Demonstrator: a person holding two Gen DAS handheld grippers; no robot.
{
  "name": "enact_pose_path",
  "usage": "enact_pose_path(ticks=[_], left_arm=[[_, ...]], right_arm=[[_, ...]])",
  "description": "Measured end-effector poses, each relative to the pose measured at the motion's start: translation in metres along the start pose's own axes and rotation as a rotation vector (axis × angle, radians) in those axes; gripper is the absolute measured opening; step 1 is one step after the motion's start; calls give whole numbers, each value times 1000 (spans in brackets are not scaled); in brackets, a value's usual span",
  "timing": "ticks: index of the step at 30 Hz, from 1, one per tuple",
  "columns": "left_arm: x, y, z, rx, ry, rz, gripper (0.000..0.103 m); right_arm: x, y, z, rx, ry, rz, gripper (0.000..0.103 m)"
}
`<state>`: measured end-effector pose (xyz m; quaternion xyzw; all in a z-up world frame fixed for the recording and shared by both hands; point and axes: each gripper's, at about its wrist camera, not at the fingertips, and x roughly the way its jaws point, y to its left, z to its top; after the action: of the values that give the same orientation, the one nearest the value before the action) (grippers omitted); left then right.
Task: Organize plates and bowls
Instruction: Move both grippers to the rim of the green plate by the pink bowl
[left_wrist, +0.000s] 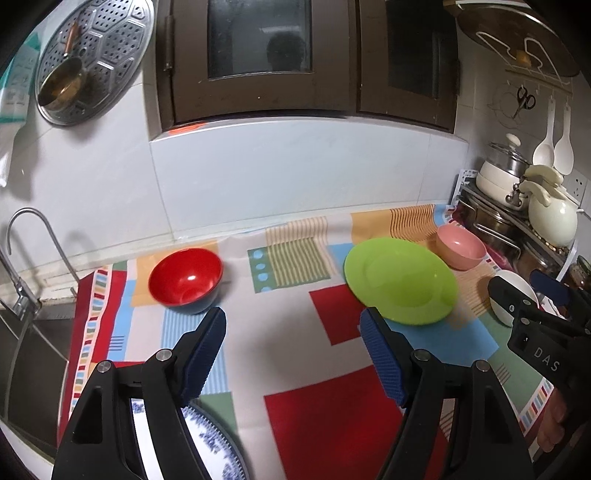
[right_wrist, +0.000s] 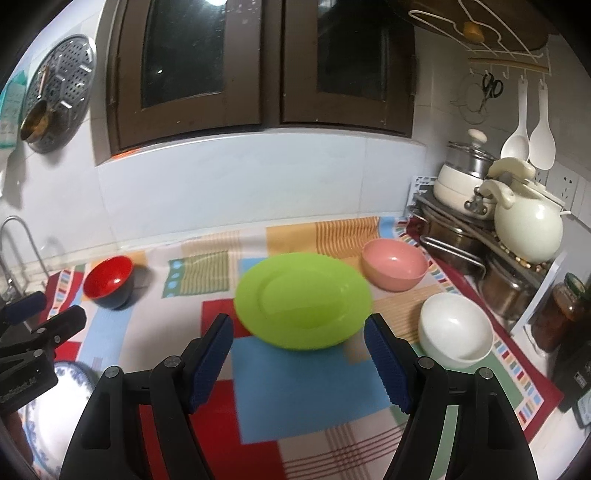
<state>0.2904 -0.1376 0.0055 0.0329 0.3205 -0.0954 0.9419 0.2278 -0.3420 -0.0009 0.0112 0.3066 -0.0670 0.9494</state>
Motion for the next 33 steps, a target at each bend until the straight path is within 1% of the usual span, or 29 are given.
enact_pose_path(ticks=[6, 10, 15, 19, 26, 33], left_arm=[[23, -18, 16, 5, 1, 4, 75], [46, -34, 27, 41, 40, -21, 75], [70, -48, 38, 78, 48, -33, 75], [96, -57, 47, 96, 68, -39, 75], [146, -67, 54, 127, 112, -28, 74], [195, -75, 57, 135, 177, -56, 73]], right_arm=[[20, -15, 10, 3, -5, -12, 74], [37, -27, 15, 13, 1, -25, 74], [58, -43, 19, 54, 14, -53, 74], [80, -52, 21, 77, 45, -66, 74], [124, -67, 20, 120, 92, -106, 74], [170, -77, 16, 160, 158, -118, 74]])
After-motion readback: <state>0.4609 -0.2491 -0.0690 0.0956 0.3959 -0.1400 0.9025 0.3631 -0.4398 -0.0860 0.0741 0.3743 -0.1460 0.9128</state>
